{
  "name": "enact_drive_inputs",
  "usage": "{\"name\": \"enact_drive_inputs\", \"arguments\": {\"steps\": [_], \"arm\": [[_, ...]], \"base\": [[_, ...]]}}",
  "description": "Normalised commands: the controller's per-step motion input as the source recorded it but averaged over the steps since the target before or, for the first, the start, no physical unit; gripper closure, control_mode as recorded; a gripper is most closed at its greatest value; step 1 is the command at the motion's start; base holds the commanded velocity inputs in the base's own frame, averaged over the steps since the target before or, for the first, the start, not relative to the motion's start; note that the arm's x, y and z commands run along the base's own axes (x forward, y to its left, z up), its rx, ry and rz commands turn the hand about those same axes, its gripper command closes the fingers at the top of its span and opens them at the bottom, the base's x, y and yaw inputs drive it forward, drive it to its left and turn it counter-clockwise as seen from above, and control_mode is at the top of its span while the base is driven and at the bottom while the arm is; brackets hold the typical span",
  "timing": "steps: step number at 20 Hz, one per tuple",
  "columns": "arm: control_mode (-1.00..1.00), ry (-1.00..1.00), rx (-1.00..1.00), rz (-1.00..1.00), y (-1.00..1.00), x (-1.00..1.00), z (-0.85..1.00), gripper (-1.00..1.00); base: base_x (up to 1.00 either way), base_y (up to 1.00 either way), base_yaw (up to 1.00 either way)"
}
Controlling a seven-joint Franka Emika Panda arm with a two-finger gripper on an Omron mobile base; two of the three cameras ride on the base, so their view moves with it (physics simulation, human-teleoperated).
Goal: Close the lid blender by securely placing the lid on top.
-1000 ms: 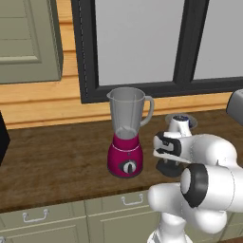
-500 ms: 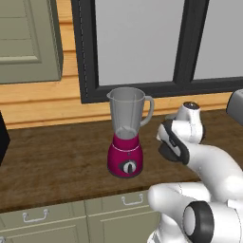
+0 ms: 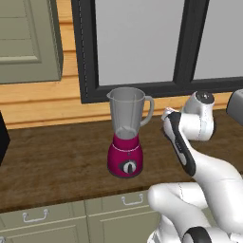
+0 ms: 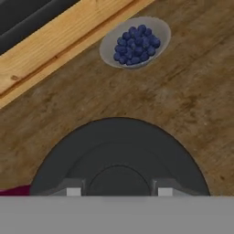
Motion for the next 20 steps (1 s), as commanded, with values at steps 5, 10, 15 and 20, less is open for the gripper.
{"name": "enact_drive_inputs", "arguments": {"steps": [5, 10, 15, 20], "arm": [[-1.0, -0.23, 0.0, -0.03, -0.06, 0.0, 1.0, 1.0], [-1.0, -0.15, 0.0, 0.0, 0.0, 0.0, 1.0, 1.0], [-1.0, -0.11, 0.0, 0.0, 0.12, 0.0, 1.0, 1.0], [-1.0, -0.01, 0.0, 0.0, 0.4, 0.0, 1.0, 1.0]], "base": [[0.0, 0.0, 0.0], [0.0, 0.0, 0.0], [0.0, 0.0, 0.0], [0.0, 0.0, 0.0]]}}
